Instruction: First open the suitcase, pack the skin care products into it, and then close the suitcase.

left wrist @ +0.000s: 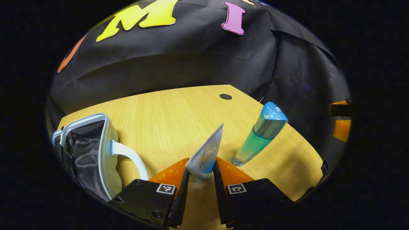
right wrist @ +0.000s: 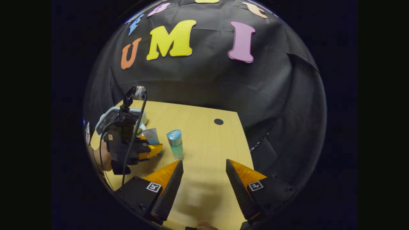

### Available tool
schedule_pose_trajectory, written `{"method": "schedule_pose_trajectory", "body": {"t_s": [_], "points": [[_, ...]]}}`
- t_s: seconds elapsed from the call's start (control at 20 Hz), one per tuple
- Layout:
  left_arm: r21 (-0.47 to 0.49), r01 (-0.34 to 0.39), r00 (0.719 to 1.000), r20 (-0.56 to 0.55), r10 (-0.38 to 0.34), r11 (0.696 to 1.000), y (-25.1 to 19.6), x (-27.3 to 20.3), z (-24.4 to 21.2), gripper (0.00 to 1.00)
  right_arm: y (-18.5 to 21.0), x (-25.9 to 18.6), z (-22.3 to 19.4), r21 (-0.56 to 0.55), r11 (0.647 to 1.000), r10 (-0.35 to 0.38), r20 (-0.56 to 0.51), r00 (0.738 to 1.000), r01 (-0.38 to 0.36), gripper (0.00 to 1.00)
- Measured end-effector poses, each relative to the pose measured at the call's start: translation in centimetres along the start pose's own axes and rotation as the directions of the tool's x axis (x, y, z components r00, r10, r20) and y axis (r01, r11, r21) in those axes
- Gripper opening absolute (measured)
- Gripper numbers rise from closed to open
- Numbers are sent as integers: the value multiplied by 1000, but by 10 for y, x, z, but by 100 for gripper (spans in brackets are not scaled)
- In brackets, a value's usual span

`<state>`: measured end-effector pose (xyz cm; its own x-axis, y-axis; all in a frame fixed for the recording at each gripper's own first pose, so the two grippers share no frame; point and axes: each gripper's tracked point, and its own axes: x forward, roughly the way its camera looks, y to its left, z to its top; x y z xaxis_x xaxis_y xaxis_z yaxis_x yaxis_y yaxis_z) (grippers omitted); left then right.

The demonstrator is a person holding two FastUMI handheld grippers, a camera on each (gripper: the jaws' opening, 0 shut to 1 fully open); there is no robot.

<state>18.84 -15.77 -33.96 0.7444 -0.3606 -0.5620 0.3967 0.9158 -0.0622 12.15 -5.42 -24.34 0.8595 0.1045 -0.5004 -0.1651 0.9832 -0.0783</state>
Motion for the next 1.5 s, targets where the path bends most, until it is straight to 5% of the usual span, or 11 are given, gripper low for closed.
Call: {"method": "schedule_pose_trajectory", "body": {"t_s": [0.4,0.65,0.8,0.9,1.1,1.5], "points": [[-3,-31,998,59,31,1000,5,-96,25,40,61,71,-1,23,994,103,14,995,-104,80],[-54,-143,988,44,145,988,57,-167,18,40,90,131,-25,30,996,88,-71,994,-86,80],[-127,-222,973,27,227,967,108,-203,7,40,96,156,-31,51,997,56,-101,993,-51,60],[-160,-275,960,13,281,948,147,-226,-1,40,95,158,-29,64,997,43,-83,996,-38,42],[-215,-331,943,-27,333,919,210,-232,-18,40,98,156,-30,60,998,18,-84,996,-13,41],[-187,-334,932,-211,295,924,259,-186,-68,40,136,76,-14,98,994,47,-80,996,-39,40]]}}
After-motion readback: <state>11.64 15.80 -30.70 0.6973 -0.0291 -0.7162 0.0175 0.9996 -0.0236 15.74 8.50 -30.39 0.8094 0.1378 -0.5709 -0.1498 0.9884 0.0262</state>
